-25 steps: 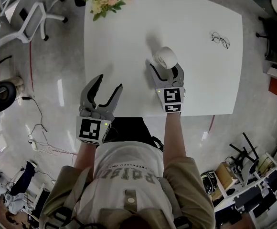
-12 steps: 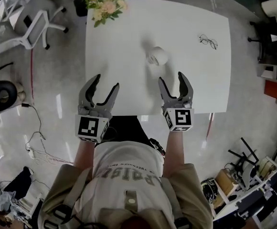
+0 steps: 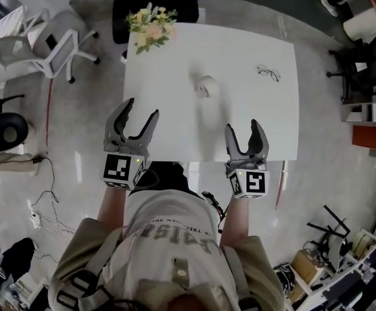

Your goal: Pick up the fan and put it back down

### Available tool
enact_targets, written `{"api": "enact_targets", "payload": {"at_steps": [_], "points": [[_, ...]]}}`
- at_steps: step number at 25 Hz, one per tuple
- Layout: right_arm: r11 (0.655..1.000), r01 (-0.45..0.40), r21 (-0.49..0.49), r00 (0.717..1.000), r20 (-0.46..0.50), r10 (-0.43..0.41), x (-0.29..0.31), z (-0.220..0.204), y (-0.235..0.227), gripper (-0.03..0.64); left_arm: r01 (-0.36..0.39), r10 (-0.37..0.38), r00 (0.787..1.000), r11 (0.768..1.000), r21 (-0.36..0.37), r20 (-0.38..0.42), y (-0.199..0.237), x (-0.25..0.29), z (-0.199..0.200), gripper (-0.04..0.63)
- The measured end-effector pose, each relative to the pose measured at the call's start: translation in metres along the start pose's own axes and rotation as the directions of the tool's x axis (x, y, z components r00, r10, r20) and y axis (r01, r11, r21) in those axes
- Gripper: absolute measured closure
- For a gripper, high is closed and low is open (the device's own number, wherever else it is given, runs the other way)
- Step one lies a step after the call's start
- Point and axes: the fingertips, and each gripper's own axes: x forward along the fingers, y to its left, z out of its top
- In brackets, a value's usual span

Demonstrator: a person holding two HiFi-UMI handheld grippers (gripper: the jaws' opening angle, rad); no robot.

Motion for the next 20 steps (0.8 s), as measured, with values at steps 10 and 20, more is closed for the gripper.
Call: {"api": "enact_targets", "payload": {"at_steps": [10, 20], "points": [[0.997, 0.082, -0.013, 0.990, 0.119, -0.080, -0.054, 0.068, -0.014, 0.333, -0.049, 0.043, 0.989, 0.998, 0.042, 0.138, 0.010, -0.033, 0.057, 0.322], [0.992, 0.124, -0.016, 0.982, 0.148, -0.121, -0.073, 0.088, -0.020, 0.416, -0.049, 0.037, 0.983, 0.997, 0.062, 0.178, 0.006, -0.049, 0.072, 0.353]]}}
